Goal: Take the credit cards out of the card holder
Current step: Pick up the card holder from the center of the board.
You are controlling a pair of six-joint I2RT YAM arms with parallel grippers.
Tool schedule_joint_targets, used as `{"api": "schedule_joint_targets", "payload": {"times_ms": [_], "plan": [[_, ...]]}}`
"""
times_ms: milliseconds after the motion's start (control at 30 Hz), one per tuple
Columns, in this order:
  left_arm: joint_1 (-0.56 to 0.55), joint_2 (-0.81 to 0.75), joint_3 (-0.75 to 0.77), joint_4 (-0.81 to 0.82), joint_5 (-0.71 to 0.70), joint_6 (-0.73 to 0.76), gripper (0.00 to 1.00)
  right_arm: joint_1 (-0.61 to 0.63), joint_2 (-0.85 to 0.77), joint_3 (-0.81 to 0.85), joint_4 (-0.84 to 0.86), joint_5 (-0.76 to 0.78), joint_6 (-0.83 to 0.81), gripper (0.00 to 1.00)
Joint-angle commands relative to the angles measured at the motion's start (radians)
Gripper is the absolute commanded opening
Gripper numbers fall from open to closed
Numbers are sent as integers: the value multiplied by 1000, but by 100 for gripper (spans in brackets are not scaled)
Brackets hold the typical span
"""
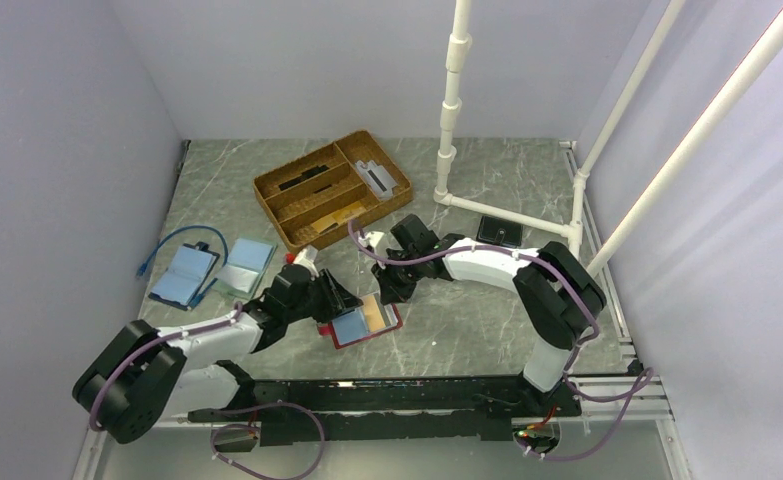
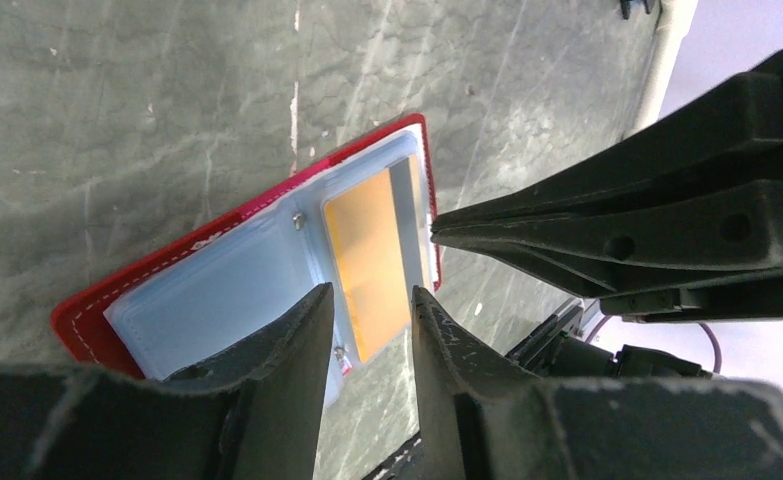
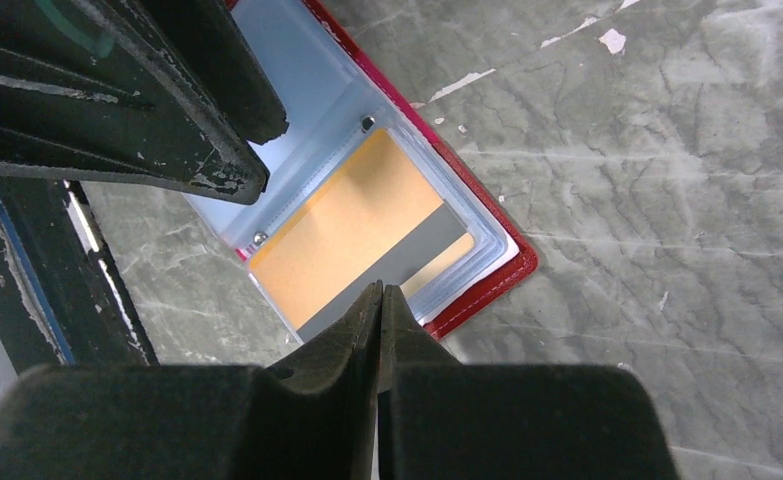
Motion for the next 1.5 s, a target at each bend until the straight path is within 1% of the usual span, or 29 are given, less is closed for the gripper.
{"api": "schedule_joint_targets", "payload": {"times_ms": [0, 167, 433, 567, 733, 867, 900, 967, 1067, 1233, 1467], "plan": [[-6, 79, -3, 104, 26, -13, 40, -3, 10, 4, 24, 35, 21, 4], [-12, 181, -9, 202, 53, -32, 40, -3, 32, 14, 8, 44, 12, 4], [-30, 237, 1, 201, 42, -58, 40, 2, 71, 30, -22, 20, 7, 4], [-38, 254, 8, 205, 40, -69, 38, 5, 94, 41, -40, 0, 3, 4], [-43, 255, 0, 206, 20, -84, 27, 29, 110, 52, -61, -57, -15, 3], [-43, 233, -12, 193, -3, -83, 2, 54, 114, 61, -77, -74, -29, 2], [-43, 225, -15, 186, -9, -80, 0, 54, 114, 64, -79, -65, -29, 2], [-43, 202, -23, 170, -24, -65, 0, 52, 112, 68, -81, -44, -31, 3], [-43, 154, -35, 158, -41, -4, 0, 35, 104, 75, -91, -35, -40, 5], [-42, 84, -83, 180, -47, 92, 0, 0, 88, 83, -110, -44, -68, 10], [-43, 12, -90, 147, -42, 156, 0, -5, 96, 96, -136, -61, -98, 11]]}}
